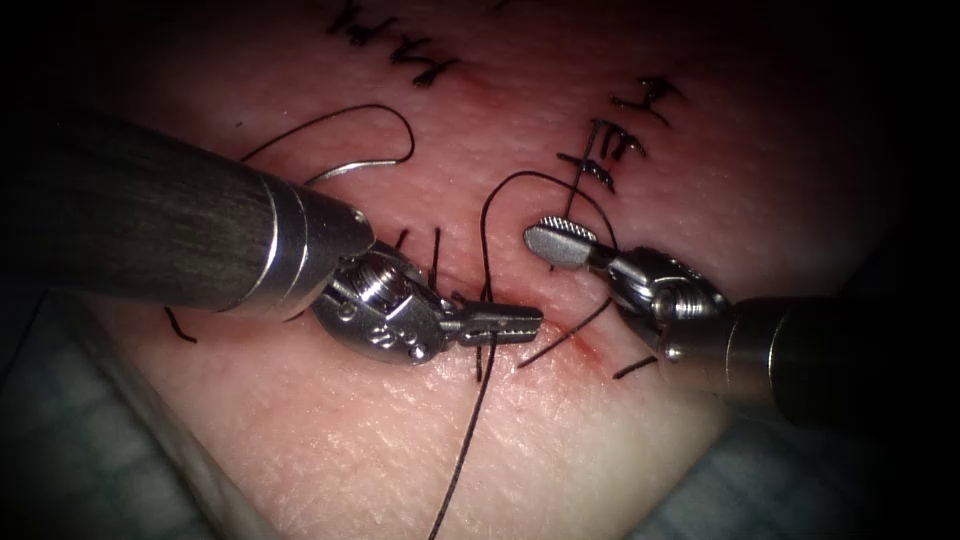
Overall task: Wound Closure
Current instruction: Wrap suture counter-clockwise twice around right end-effector
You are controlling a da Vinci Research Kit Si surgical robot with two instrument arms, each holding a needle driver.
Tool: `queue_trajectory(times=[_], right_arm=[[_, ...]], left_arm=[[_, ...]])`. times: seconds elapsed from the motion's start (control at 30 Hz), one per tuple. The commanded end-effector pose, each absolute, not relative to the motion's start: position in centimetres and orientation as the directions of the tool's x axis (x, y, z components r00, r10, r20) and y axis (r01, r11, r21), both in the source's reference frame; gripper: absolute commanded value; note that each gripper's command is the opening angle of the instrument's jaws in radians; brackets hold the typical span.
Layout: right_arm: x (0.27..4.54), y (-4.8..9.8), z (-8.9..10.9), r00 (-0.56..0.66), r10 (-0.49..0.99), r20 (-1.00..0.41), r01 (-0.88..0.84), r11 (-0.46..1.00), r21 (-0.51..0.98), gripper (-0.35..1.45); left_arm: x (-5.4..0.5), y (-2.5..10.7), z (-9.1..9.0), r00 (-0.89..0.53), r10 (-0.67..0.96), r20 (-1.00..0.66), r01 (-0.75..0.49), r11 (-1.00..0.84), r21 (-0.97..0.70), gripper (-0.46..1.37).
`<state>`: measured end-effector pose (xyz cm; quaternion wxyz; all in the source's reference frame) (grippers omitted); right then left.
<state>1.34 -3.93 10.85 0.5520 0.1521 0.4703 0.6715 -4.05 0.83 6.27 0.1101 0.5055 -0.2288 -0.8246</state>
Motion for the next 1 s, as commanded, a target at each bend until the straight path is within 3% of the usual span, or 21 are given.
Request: queue_trajectory(times=[0.03,0.13,0.47,0.6,1.0], right_arm=[[1.34,-3.9,10.8,-0.340,0.884,-0.321,-0.603,0.057,0.796,0.08],[1.32,-4.0,10.8,-0.332,0.884,-0.330,-0.607,0.068,0.792,0.25],[1.33,-3.9,10.3,-0.207,0.892,-0.403,-0.584,0.218,0.782,-0.01],[1.33,-3.8,10.2,-0.199,0.893,-0.403,-0.561,0.234,0.794,-0.35],[1.35,-3.3,9.8,-0.125,0.879,-0.461,-0.550,0.325,0.770,-0.35]], left_arm=[[-4.05,0.8,6.3,-0.462,-0.409,-0.787,-0.050,-0.874,0.483,-0.35],[-4.03,0.8,6.3,-0.457,-0.405,-0.792,-0.051,-0.877,0.478,-0.35],[-3.87,0.9,6.3,-0.443,-0.374,-0.815,-0.047,-0.898,0.438,-0.35],[-3.86,0.8,6.3,-0.444,-0.374,-0.814,-0.042,-0.899,0.436,-0.35],[-3.95,0.7,6.1,-0.409,-0.377,-0.831,0.030,-0.916,0.400,-0.35]])
